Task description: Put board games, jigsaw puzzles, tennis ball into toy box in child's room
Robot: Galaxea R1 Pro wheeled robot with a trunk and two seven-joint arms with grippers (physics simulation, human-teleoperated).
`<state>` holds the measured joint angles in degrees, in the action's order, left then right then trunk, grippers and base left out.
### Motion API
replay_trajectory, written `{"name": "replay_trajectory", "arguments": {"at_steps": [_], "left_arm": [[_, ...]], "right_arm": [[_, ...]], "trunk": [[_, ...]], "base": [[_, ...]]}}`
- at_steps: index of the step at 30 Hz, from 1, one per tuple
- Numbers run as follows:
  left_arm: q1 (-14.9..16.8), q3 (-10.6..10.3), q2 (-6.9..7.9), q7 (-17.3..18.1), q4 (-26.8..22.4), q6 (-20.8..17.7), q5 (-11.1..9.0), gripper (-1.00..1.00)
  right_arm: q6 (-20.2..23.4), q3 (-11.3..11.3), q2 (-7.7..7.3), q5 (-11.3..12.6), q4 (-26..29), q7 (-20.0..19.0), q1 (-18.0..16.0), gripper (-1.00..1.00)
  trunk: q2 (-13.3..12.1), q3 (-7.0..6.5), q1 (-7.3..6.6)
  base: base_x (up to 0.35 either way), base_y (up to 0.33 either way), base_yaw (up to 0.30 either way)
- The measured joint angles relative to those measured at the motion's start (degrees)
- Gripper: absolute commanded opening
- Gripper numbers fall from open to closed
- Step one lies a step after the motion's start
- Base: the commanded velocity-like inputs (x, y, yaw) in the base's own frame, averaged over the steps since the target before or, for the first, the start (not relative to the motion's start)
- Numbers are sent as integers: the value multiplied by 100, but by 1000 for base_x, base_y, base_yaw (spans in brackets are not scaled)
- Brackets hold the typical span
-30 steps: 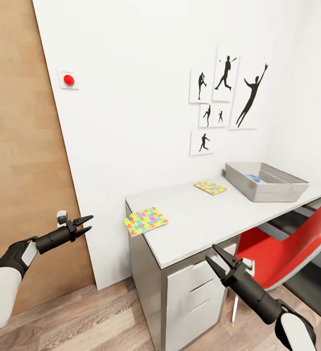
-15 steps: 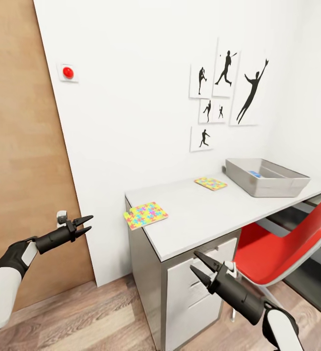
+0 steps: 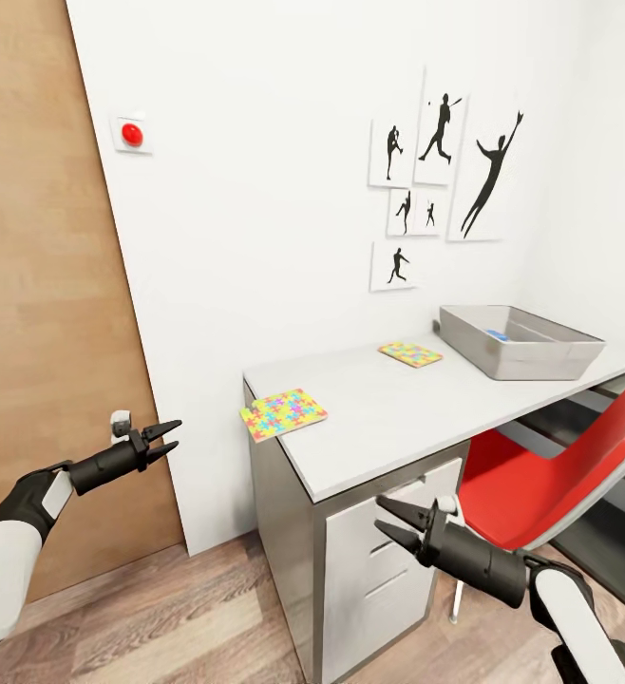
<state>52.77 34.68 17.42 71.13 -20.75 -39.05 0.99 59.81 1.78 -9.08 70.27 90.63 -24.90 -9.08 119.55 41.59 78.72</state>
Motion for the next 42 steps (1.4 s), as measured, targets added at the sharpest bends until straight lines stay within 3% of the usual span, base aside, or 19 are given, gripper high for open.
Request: {"name": "replay_trajectory", "arguments": {"at_steps": [4, 11, 19, 25, 27, 30, 35, 42], "left_arm": [[0, -2, -6, -6, 0, 0, 7, 100], [0, -8, -8, -20, 0, -5, 11, 100], [0, -23, -27, -69, 0, -76, 24, 100], [0, -29, -84, -319, 0, -88, 25, 100], [0, -28, -151, -498, 0, -94, 20, 100], [2, -26, -242, -737, 1, -106, 2, 100], [0, -20, -277, -840, 0, -109, -8, 100], [0, -16, -288, -865, 0, -112, -12, 100]], "right_arm": [[15, -282, -284, 508, 1, -11, -10, 100], [16, -401, -403, 769, 1, -16, -5, 100], [16, -447, -438, 802, 1, -18, -10, 100], [16, -670, -522, 789, 1, -15, -65, 100], [16, -834, -601, 785, 1, -1, -130, 100], [17, -1254, -651, 771, 1, 37, -327, 100], [17, -1717, -669, 768, -28, 63, -590, 100], [18, -1947, -708, 768, -54, 79, -690, 100]], "trunk": [[0, 0, 0], [0, 0, 0], [0, 0, 0], [0, 0, 0], [0, 0, 0], [0, 0, 0], [0, 0, 0], [0, 0, 0]], "base": [[0, 0, 0], [0, 0, 0], [0, 0, 0], [0, 0, 0], [0, 0, 0], [0, 0, 0], [0, 0, 0], [0, 0, 0]]}}
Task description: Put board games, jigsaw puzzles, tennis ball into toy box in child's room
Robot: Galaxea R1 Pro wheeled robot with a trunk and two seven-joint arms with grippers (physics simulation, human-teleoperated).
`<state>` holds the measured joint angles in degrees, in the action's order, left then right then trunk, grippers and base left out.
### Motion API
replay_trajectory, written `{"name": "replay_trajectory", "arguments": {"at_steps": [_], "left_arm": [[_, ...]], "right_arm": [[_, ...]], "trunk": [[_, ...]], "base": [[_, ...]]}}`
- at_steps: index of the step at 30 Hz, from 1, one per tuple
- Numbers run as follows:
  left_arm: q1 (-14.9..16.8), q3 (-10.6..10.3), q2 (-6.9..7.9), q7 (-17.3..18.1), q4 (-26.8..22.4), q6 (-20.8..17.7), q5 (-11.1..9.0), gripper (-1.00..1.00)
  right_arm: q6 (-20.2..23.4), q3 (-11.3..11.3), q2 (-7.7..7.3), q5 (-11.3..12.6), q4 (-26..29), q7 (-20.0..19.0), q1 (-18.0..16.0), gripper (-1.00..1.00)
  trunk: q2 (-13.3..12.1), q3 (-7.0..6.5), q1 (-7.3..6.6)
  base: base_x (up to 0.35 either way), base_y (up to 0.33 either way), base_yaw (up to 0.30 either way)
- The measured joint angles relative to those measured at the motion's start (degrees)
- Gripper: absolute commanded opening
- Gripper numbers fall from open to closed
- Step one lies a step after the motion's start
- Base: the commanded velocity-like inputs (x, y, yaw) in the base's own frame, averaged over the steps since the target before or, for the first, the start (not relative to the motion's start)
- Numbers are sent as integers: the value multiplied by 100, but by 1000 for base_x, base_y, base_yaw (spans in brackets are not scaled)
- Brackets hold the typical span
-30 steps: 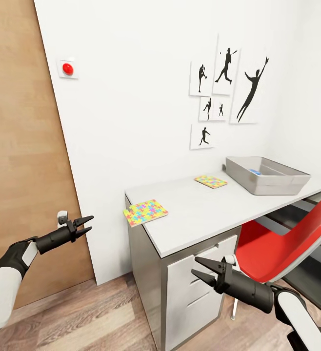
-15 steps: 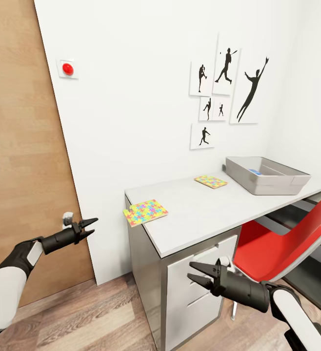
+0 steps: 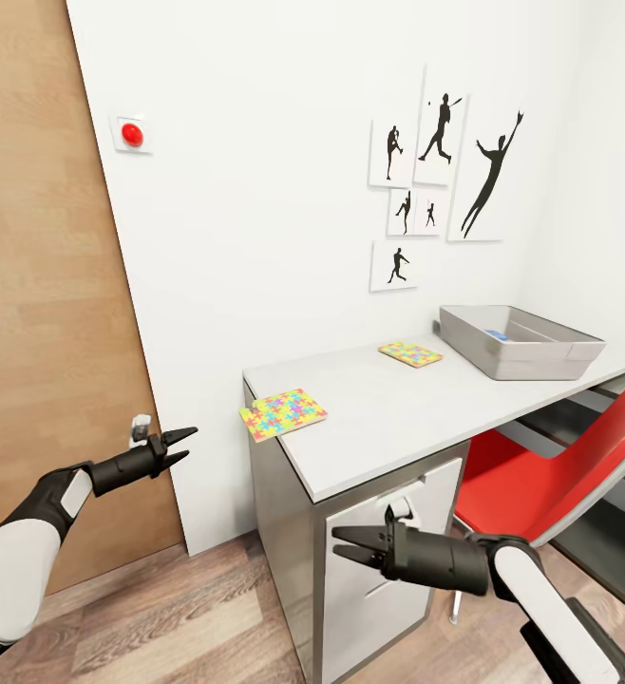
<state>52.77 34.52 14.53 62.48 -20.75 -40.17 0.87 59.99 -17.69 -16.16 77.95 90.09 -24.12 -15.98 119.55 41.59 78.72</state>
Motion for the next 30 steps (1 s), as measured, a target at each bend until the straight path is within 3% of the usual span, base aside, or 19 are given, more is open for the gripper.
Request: {"name": "replay_trajectory", "arguments": {"at_steps": [5, 10, 30], "left_arm": [[0, -1, 1, 25, 0, 0, -8, 100], [1, 2, 6, 42, 0, 3, -14, 100], [0, 40, 9, 64, 0, 56, -30, 100]], "right_arm": [[0, -259, -23, 12, -10, 7, 37, 100], [0, -376, -41, 17, -44, 8, 91, 100], [1, -440, -41, -9, 64, -29, 92, 100]], "trunk": [[0, 0, 0], [0, 0, 0], [0, 0, 0]], "base": [[0, 0, 0], [0, 0, 0], [0, 0, 0]]}}
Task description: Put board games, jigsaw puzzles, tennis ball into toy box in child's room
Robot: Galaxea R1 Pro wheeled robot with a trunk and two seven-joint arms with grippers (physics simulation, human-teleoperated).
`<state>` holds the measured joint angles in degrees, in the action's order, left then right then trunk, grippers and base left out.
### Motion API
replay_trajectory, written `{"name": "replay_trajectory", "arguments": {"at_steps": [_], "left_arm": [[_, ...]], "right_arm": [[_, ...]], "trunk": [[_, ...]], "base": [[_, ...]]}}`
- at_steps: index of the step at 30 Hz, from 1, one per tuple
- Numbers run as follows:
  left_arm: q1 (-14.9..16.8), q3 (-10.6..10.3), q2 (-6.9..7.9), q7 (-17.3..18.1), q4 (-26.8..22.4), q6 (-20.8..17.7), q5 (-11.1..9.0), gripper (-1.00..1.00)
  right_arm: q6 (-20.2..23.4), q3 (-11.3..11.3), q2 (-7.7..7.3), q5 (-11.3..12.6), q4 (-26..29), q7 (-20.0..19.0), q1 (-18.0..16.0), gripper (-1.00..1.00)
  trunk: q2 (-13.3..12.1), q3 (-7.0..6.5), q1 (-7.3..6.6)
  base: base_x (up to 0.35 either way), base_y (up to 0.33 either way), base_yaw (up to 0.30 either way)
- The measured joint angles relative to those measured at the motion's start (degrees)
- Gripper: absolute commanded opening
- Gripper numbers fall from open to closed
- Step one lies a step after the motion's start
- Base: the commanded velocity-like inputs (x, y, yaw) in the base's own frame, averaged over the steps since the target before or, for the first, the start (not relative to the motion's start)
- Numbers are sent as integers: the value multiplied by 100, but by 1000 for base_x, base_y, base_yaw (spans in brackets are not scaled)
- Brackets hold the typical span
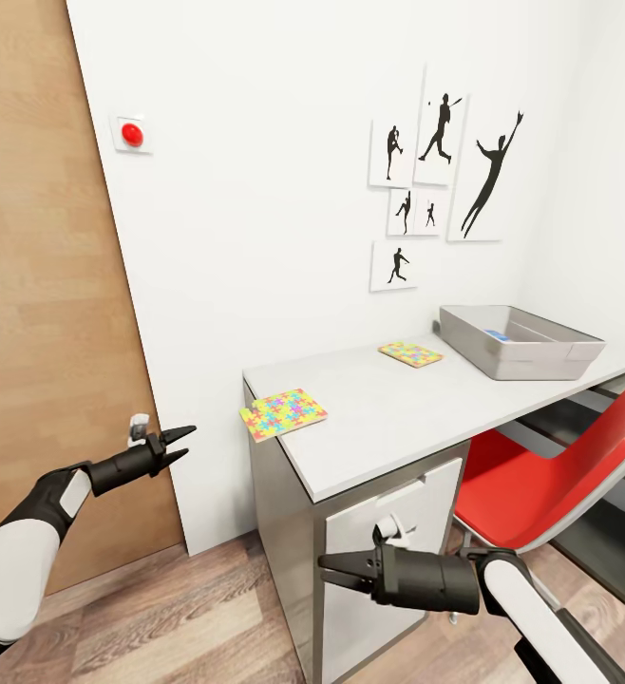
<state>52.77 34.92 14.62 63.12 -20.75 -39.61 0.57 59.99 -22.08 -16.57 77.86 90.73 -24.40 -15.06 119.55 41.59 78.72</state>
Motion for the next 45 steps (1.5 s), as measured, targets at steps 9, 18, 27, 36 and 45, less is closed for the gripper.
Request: {"name": "replay_trajectory", "arguments": {"at_steps": [9, 18, 27, 36, 45], "left_arm": [[0, -19, -26, -17, -4, 11, 11, 100], [0, -20, -24, -1, -7, 17, 8, 100], [0, -19, -20, 7, -4, 8, 6, 100], [2, -1, -20, 12, -4, -6, 6, 100], [3, 15, -17, 18, -7, -13, 1, 100]], "right_arm": [[0, 0, 0, -1, 8, -28, 0, 100], [0, 39, -8, 0, 8, -24, 0, 100], [0, 42, -8, -1, 8, -24, 0, 100], [0, 42, -4, 1, 8, -32, 0, 100], [0, 42, -1, 0, 8, -25, 0, 100]], "trunk": [[0, 0, 0], [0, 0, 0], [0, -19, 0], [0, -92, 0], [0, -127, 0]], "base": [[84, 0, 0], [10, 0, 0], [1, -60, 0], [0, -22, -49], [0, -2, -20]]}}
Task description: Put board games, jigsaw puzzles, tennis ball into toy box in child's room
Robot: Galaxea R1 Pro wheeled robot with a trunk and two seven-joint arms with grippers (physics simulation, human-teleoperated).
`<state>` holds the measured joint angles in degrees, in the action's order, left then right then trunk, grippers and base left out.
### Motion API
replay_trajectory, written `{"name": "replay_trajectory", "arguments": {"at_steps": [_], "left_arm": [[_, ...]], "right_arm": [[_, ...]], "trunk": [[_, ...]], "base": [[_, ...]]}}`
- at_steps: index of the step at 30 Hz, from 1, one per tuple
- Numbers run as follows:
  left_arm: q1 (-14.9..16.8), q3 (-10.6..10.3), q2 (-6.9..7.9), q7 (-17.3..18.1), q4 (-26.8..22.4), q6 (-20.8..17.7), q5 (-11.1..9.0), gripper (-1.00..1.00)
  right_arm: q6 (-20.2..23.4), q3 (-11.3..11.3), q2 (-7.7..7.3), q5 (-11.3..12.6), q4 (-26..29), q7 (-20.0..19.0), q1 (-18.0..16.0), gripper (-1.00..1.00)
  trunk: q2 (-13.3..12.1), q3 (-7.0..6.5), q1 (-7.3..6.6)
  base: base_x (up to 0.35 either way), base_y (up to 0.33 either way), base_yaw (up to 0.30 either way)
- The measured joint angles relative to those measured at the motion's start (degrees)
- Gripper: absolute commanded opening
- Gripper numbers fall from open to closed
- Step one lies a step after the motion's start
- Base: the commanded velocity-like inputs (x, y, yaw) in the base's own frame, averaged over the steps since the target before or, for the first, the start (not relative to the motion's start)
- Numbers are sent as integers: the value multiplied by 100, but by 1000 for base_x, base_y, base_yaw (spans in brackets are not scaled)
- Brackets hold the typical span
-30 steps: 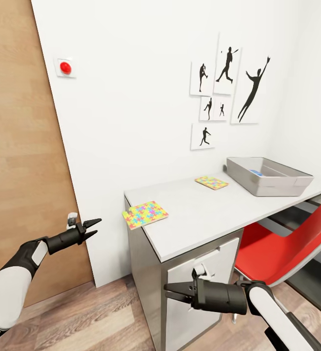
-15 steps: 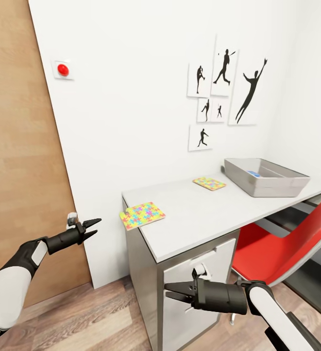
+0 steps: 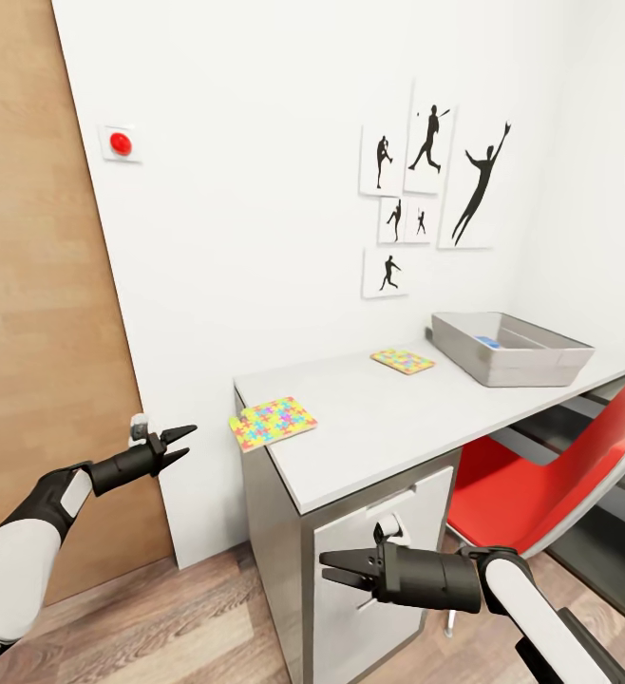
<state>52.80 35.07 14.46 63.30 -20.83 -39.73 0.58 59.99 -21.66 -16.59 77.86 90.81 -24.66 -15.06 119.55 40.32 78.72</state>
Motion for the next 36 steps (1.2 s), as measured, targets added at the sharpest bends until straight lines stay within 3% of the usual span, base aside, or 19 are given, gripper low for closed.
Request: {"name": "replay_trajectory", "arguments": {"at_steps": [14, 18, 26, 31, 36], "left_arm": [[-2, 10, 13, 1, 7, -47, -9, 100], [-1, 11, 9, 1, 7, -123, -12, 100], [-1, 11, 6, -8, 7, -575, -18, 100], [-2, 11, 6, -6, 7, -993, -17, 100], [-3, 18, 8, -4, 7, -1112, -25, 100]], "right_arm": [[0, -1, 1, 0, 0, 1, 0, 100], [0, -6, 1, 3, 0, 1, 0, 100], [0, -8, 1, 3, 0, 1, 0, 100], [0, -9, 8, 0, 0, 1, 0, 100], [0, -11, 10, 0, 0, 1, 0, 100]], "trunk": [[0, -2, 0], [-159, -74, -87], [-480, -217, -263], [-481, -218, -264], [-481, -218, -264]], "base": [[0, 0, -1], [0, 0, 0], [0, 0, 0], [0, 0, 0], [0, 0, 0]]}}
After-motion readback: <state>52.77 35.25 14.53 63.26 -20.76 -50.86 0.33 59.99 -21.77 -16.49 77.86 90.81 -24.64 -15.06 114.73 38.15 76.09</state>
